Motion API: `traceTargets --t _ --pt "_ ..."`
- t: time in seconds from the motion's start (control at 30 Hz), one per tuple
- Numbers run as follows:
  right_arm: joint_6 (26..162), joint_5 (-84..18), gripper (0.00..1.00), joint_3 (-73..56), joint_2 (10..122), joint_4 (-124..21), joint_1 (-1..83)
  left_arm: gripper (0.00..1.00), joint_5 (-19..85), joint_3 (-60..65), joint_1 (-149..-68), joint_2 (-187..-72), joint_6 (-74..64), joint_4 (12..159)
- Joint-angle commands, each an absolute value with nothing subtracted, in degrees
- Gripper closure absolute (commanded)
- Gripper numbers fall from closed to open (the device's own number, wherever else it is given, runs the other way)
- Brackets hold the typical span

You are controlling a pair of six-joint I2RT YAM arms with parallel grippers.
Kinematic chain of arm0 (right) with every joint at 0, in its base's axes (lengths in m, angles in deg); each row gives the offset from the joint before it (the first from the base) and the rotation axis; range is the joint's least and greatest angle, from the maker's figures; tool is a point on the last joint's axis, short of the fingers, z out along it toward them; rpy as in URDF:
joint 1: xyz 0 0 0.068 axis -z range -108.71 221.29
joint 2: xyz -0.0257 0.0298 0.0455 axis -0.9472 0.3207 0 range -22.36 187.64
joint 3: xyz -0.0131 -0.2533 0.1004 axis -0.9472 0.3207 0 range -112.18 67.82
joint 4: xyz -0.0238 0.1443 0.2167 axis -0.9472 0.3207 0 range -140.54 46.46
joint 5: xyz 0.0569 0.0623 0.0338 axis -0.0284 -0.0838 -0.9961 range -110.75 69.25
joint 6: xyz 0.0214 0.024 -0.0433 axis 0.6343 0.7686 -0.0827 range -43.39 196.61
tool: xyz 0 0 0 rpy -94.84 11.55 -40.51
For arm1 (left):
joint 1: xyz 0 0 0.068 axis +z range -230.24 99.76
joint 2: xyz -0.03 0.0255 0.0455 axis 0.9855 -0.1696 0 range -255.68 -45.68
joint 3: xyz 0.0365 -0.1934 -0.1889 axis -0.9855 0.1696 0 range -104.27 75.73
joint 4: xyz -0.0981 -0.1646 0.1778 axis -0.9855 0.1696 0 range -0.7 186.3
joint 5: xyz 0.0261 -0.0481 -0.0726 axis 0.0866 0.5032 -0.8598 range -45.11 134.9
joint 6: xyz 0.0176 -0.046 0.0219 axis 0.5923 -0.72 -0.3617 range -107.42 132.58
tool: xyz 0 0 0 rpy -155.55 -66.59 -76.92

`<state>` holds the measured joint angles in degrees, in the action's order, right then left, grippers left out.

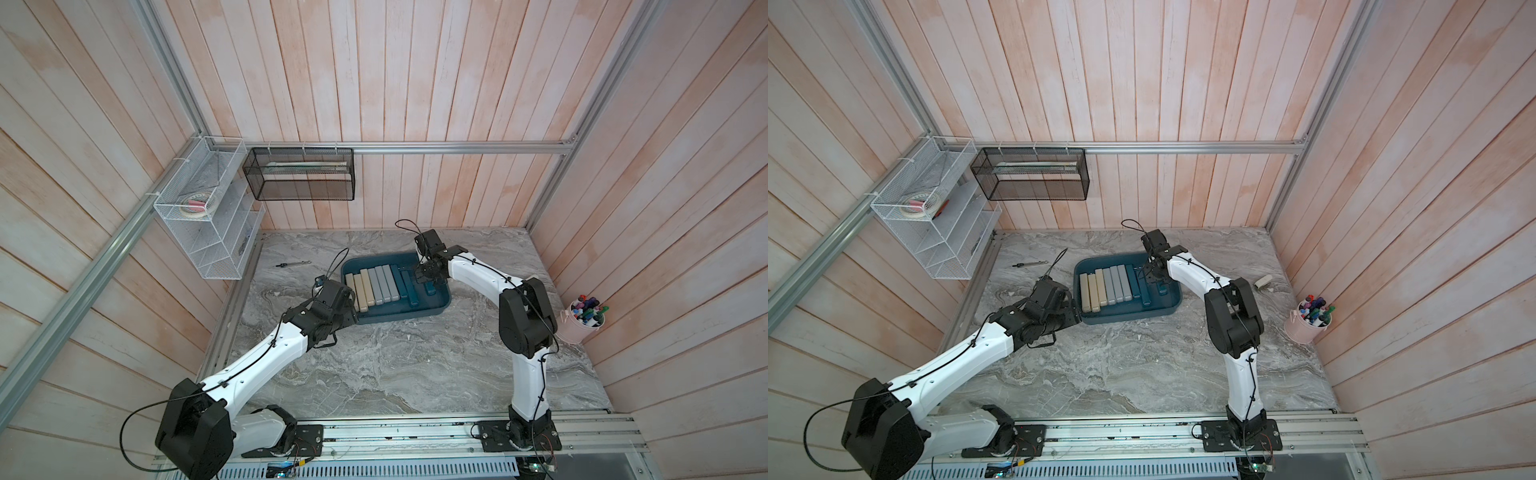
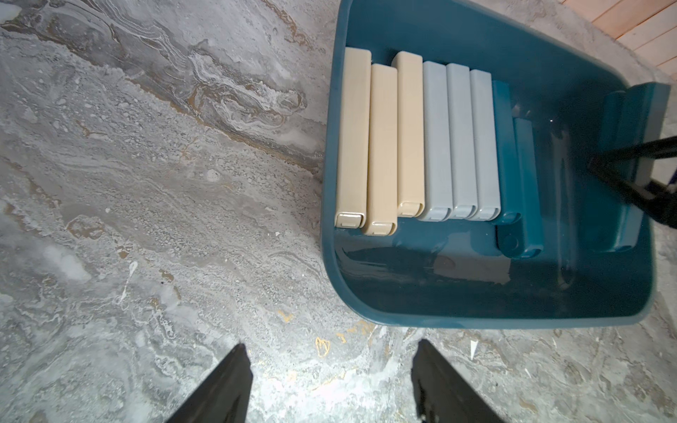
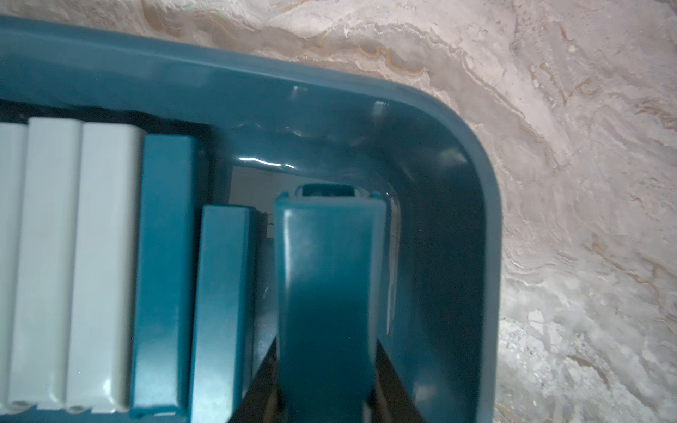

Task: Put the pruning pliers into the storage box
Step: Place the pruning pliers in the storage box.

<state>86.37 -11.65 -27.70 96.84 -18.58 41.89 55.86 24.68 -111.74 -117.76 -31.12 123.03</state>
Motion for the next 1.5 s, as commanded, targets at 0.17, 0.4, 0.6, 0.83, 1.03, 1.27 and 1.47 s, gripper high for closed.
traceTargets --t 0.17,0.4,0.6,0.83,1.03,1.27,1.47 --pt "85.6 -13.9 0.78 -31.9 100.9 -22.7 42.9 0.27 56.8 22.2 -111.5 -120.3 -30.4 123.2" --pt "85.8 -14.7 0.78 -34.5 104.7 -22.8 42.9 0.27 56.8 21.9 -111.2 -121.2 -30.4 123.4" --pt "86.3 -16.4 0.78 -36.3 106.8 -23.0 42.9 0.27 56.1 21.9 -111.0 -122.0 -30.7 122.9" --pt "86.5 -18.2 0.78 -38.5 109.4 -22.6 42.9 0.27 55.9 21.1 -111.1 -123.2 -30.3 123.0" --pt "86.9 -19.1 0.77 -40.4 111.0 -22.2 42.8 0.27 55.9 21.1 -111.0 -123.4 -30.3 123.0" --pt "87.9 -20.3 0.70 -40.9 111.0 -21.9 42.8 0.27 55.8 21.2 -110.9 -123.5 -30.2 123.0" --pt "88.0 -19.5 0.63 -41.7 110.3 -20.6 42.8 0.27 55.8 21.4 -110.9 -123.3 -30.4 123.1"
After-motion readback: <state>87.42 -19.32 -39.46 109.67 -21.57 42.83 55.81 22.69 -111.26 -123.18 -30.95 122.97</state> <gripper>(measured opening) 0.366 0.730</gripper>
